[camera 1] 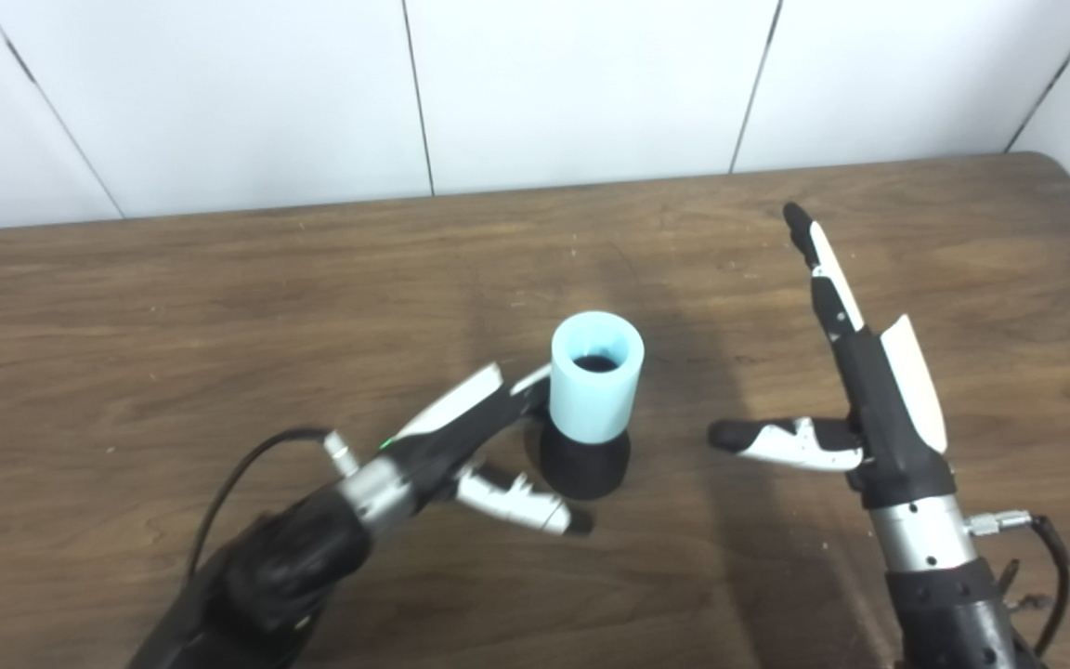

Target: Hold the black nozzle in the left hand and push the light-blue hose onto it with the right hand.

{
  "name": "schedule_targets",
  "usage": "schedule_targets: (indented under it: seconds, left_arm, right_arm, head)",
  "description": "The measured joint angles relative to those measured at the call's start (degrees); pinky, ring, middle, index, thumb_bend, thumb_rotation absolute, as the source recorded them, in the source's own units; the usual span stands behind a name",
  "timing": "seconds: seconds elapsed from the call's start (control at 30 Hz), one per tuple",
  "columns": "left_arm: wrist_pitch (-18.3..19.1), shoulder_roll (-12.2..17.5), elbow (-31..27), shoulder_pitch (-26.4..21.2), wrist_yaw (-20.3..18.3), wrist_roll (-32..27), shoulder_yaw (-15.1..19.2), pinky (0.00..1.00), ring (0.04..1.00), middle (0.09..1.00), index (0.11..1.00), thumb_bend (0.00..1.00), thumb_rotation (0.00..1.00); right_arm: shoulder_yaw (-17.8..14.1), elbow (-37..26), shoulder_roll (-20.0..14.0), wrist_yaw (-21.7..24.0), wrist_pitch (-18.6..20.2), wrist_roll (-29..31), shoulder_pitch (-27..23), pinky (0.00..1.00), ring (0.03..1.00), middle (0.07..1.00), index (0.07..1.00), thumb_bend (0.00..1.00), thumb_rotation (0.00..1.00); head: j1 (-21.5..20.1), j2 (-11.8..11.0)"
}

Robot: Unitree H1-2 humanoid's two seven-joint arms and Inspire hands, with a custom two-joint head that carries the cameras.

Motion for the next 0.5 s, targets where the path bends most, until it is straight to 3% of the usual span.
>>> schedule_targets:
  seconds: [0.13, 0.23, 0.27, 0.37, 0.43, 0.5]
  left_arm:
    - [2.0, 0.1, -5.7, 5.3, 2.9, -1.0, 9.0, 0.93, 0.983, 0.999, 1.0, 0.73, 0.27]
    - [0.6, -5.8, -10.8, 11.5, 9.5, -1.8, 14.9, 0.88, 0.97, 1.0, 1.0, 0.75, 0.31]
    - [-0.8, -8.6, -11.2, 13.8, 11.9, -1.7, 15.9, 0.91, 0.973, 1.0, 1.0, 0.76, 0.36]
    - [-6.4, -14.8, -8.4, 19.9, 16.9, -1.9, 16.7, 0.96, 0.992, 1.0, 1.0, 0.78, 0.54]
    - [-9.7, -15.1, -4.2, 20.5, 19.2, -3.2, 18.6, 0.99, 0.998, 1.0, 1.0, 0.78, 0.6]
    - [-10.2, -15.1, -2.1, 20.8, 21.7, -5.4, 20.0, 1.0, 1.0, 1.0, 1.0, 0.78, 0.62]
  right_arm:
    - [0.3, 2.4, 3.3, -0.4, 3.9, 10.3, 0.9, 1.0, 1.0, 1.0, 1.0, 0.81, 0.7]
    - [0.4, 2.7, 6.7, -1.3, 9.2, 18.1, 1.2, 1.0, 1.0, 1.0, 1.0, 0.77, 0.7]
    - [0.5, 2.7, 7.3, -1.6, 10.3, 19.7, 1.2, 1.0, 1.0, 1.0, 1.0, 0.76, 0.72]
    - [0.6, 3.1, 7.4, -1.8, 11.8, 24.0, 1.3, 1.0, 1.0, 1.0, 1.0, 0.75, 0.79]
    - [0.4, 5.2, 7.0, -1.3, 11.8, 26.7, 0.9, 1.0, 1.0, 1.0, 1.0, 0.71, 0.83]
    - [0.0, 6.6, 6.6, -1.1, 11.8, 27.8, 0.8, 1.0, 1.0, 1.0, 1.0, 0.69, 0.86]
  head:
    - [-0.4, -0.9]
    - [-0.2, -1.2]
    - [-0.3, -1.2]
    - [0.2, -1.2]
    - [0.2, -1.3]
    - [-0.4, -1.2]
